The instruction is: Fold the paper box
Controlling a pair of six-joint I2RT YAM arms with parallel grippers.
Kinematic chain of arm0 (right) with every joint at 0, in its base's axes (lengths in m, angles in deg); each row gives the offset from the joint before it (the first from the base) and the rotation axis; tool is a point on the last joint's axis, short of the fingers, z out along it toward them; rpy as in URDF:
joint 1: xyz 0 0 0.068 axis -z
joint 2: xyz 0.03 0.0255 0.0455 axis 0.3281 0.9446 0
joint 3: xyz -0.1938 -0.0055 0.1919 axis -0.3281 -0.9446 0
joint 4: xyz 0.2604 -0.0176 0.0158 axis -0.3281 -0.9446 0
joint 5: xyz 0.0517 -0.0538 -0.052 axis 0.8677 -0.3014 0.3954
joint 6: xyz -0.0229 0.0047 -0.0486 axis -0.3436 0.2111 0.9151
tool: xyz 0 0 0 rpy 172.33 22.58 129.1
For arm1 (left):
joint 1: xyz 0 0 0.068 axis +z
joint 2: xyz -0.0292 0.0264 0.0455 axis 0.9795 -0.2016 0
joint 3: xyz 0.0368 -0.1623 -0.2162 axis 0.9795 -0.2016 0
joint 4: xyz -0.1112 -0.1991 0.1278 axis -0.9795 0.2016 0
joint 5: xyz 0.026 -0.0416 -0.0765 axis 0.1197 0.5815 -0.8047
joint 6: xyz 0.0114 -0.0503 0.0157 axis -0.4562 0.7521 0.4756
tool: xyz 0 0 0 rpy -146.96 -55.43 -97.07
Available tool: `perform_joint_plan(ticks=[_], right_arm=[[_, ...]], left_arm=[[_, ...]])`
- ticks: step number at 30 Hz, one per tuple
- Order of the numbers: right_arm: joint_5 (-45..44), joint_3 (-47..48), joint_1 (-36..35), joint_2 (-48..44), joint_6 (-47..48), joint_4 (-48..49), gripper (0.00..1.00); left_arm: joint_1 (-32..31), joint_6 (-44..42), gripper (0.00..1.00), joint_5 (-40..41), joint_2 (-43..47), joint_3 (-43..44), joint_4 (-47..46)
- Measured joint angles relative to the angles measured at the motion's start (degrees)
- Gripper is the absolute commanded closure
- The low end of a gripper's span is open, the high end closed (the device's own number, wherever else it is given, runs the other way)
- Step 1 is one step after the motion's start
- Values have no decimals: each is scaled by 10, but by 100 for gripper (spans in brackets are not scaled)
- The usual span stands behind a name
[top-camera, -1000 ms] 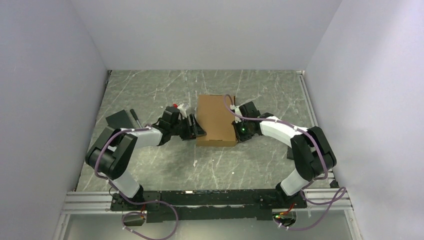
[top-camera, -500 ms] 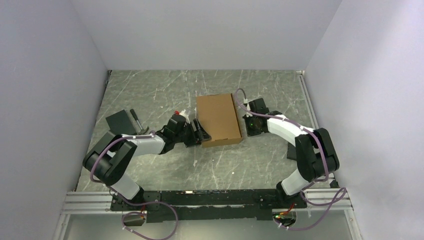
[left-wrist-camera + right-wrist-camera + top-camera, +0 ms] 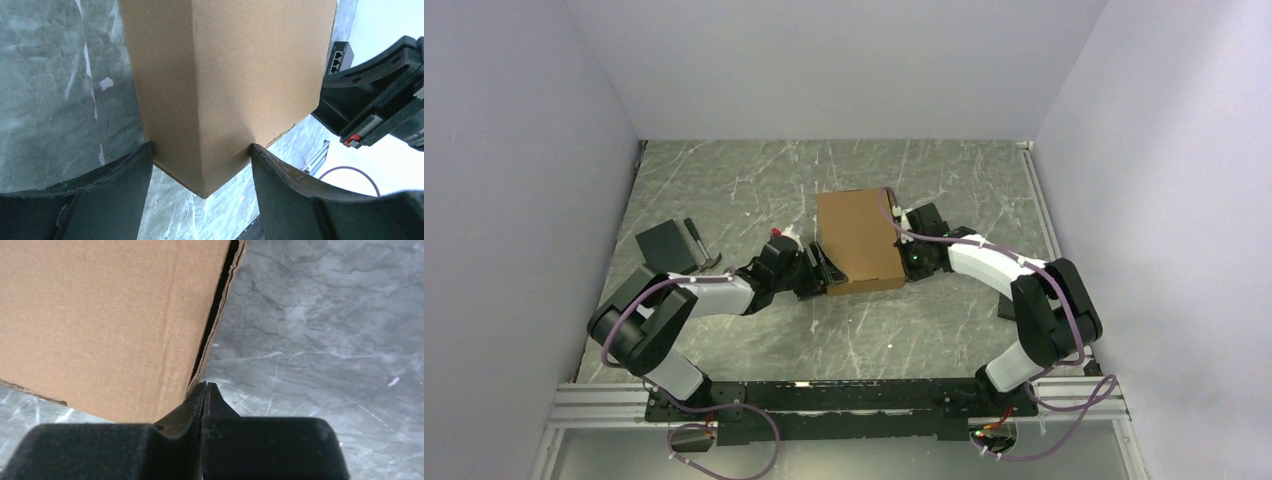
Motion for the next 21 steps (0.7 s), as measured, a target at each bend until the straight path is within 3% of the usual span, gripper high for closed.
perform_joint_plan(ticks=[2,9,16,21], right_arm=[[-34,3,-34,0,-2,-6,100],[-92,15,-45,9,-20,-14,100],[-71,14,32,-14,-16,-9,100],[-57,16,69,-37,8,2,100]], left_arm=[[-10,3,27,15,2,0,3],[-48,26,25,86,9,0,6],[-73,16,3,102,44,-9,16],[-43,-14,2,85,90,-16,16]])
